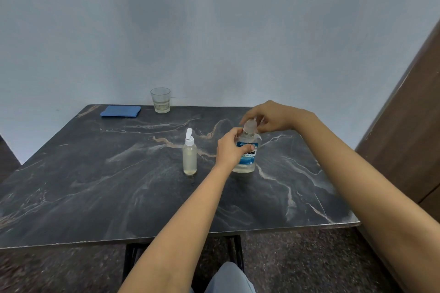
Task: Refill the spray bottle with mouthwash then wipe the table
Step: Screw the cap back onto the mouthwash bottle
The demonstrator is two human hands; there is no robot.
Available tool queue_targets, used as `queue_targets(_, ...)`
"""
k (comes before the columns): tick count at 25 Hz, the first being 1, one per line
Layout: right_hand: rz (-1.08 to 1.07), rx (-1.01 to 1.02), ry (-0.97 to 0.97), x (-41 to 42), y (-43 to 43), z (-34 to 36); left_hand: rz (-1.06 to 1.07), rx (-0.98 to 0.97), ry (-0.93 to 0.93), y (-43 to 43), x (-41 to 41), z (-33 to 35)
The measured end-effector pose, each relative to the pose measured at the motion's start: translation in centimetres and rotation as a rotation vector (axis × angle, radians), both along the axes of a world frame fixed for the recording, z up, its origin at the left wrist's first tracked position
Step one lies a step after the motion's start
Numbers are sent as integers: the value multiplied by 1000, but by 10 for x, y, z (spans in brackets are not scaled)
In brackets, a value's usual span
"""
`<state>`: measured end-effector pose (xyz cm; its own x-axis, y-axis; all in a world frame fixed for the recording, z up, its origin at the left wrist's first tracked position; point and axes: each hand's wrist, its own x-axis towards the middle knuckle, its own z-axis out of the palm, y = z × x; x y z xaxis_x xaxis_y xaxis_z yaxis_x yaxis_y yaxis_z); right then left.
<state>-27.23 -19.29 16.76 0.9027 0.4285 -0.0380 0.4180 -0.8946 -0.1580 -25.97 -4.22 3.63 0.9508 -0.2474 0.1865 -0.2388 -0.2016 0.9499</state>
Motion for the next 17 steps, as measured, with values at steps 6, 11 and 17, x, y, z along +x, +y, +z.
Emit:
queue_targets(6, -65, -281, -123, 14, 4, -6, -11, 1, 26, 0, -1, -3)
queue_targets(11, 179, -362, -76, 16, 3, 7, -39, 39, 59, 5, 2, -20)
queue_targets(17, 35, -624, -240, 19, 8, -11, 12, 78, 35, -2, 2, -24)
